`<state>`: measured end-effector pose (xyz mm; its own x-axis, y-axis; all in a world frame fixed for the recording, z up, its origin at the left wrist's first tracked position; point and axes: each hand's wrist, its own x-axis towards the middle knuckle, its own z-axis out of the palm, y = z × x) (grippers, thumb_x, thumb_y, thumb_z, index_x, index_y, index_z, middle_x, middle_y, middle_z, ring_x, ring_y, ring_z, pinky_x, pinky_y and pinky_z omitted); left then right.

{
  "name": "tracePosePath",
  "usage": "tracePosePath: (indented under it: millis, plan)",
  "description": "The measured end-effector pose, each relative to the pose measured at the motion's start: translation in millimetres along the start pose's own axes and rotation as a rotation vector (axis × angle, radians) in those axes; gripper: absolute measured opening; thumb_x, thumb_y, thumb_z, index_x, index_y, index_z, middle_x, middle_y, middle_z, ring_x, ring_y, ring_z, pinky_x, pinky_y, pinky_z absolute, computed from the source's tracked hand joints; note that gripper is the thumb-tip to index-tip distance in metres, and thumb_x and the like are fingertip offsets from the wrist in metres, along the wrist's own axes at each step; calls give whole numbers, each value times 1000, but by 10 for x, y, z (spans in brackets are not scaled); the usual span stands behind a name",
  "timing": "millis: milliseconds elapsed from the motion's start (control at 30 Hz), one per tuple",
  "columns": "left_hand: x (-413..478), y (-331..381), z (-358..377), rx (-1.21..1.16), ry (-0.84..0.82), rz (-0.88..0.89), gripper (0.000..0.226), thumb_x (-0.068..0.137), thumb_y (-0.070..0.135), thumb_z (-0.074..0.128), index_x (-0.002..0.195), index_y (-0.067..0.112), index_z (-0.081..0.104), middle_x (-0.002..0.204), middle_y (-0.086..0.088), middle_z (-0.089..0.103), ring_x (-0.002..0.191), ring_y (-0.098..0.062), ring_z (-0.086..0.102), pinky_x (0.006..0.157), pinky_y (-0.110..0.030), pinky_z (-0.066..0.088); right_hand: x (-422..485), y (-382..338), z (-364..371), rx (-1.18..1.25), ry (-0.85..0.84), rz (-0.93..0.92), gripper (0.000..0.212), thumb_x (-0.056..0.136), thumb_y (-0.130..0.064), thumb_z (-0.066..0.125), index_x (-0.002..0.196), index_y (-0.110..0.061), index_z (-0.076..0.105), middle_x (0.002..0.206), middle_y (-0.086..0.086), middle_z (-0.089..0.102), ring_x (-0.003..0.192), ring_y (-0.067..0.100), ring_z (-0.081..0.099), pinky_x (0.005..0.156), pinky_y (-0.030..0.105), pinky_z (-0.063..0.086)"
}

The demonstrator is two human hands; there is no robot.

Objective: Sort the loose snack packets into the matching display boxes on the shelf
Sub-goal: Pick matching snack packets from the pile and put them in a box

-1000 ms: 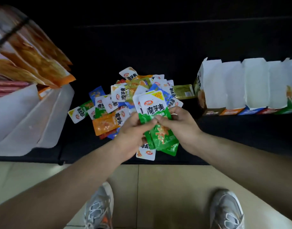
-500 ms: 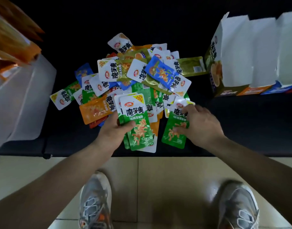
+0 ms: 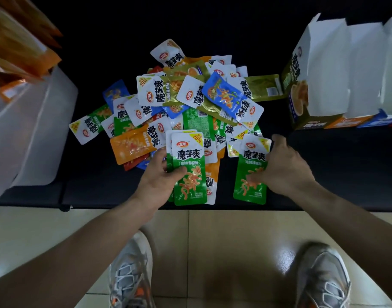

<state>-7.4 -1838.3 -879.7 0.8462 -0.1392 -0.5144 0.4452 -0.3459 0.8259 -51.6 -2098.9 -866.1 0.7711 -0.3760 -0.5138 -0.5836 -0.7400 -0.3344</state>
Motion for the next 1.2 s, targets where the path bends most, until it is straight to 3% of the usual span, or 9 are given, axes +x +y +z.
tracePosePath:
  millis: [133, 367, 467, 667, 733, 833, 967, 1067, 1200]
  plan:
    - [-13, 1, 16, -15, -6, 22, 41, 94, 8, 67, 127, 28, 51, 105, 11, 71, 90, 1, 70, 75, -18, 54, -58, 21, 32, -29, -28, 19, 98, 59, -45, 92, 135, -16, 38, 128, 7, 40, 121, 31, 46, 93, 43, 46]
    - [-51, 34, 29, -35, -29, 27, 39, 94, 8, 68, 123, 28, 52, 104, 8, 72, 92, -4, 72, 81, -26, 57, -105, 16, 50, 183, -94, -19, 73, 67, -31, 91, 121, -20, 44, 102, -6, 60, 89, 13, 64, 74, 37, 57]
    - [-60, 41, 48, -35, -23, 10, 38, 94, 8, 68, 120, 30, 52, 104, 5, 72, 94, -11, 72, 83, -31, 58, -162, 40, 36, 281, -97, -127, 39, 82, -28, 81, 111, -25, 55, 94, -10, 63, 84, 5, 63, 62, 22, 50]
    - [-114, 82, 162, -102, -56, -28, 29, 97, 9, 62, 123, 21, 58, 106, 0, 72, 100, -21, 70, 87, -37, 57, -288, -223, 55, 722, -215, -241, 15, 90, -16, 72, 89, -7, 60, 85, 10, 69, 73, 13, 62, 56, 25, 52]
    - [-127, 106, 224, -203, -34, -53, 29, 94, 20, 62, 123, 21, 61, 113, -1, 72, 107, -23, 68, 98, -50, 53, -311, -381, 156, 761, -222, -201, 18, 91, -17, 72, 87, -5, 59, 78, 7, 67, 66, 9, 62, 56, 24, 53]
    - [-122, 90, 213, -277, -7, -66, 84, 71, 66, 71, 139, 21, 53, 135, 0, 64, 126, -22, 60, 108, -50, 46, -292, -546, 235, 761, -215, -137, 21, 87, -23, 77, 89, -7, 63, 75, 3, 70, 60, 6, 63, 58, 28, 58]
    - [-87, 67, 108, -58, -60, 54, 38, 91, 24, 73, 123, 16, 55, 99, 1, 73, 87, -15, 70, 79, -34, 55, -227, -678, 341, 601, -52, -248, 28, 85, -41, 76, 103, -22, 67, 95, -9, 70, 84, 3, 66, 70, 23, 52]
    - [35, 71, -70, -52, 82, 49, 31, 93, 18, 70, 118, 27, 53, 102, 8, 73, 96, -13, 71, 92, -43, 55, -95, -595, 426, -36, 145, -641, 55, 99, -44, 50, 149, -26, 39, 149, 2, 43, 130, 23, 46, 104, 40, 45]
    - [146, 82, -280, -58, 171, 53, 37, 95, 20, 68, 125, 23, 48, 114, 8, 68, 106, -15, 67, 89, -37, 53, -95, -371, 517, -416, 198, -749, 51, 98, -46, 41, 140, -20, 53, 158, 6, 35, 137, 32, 42, 103, 52, 43]
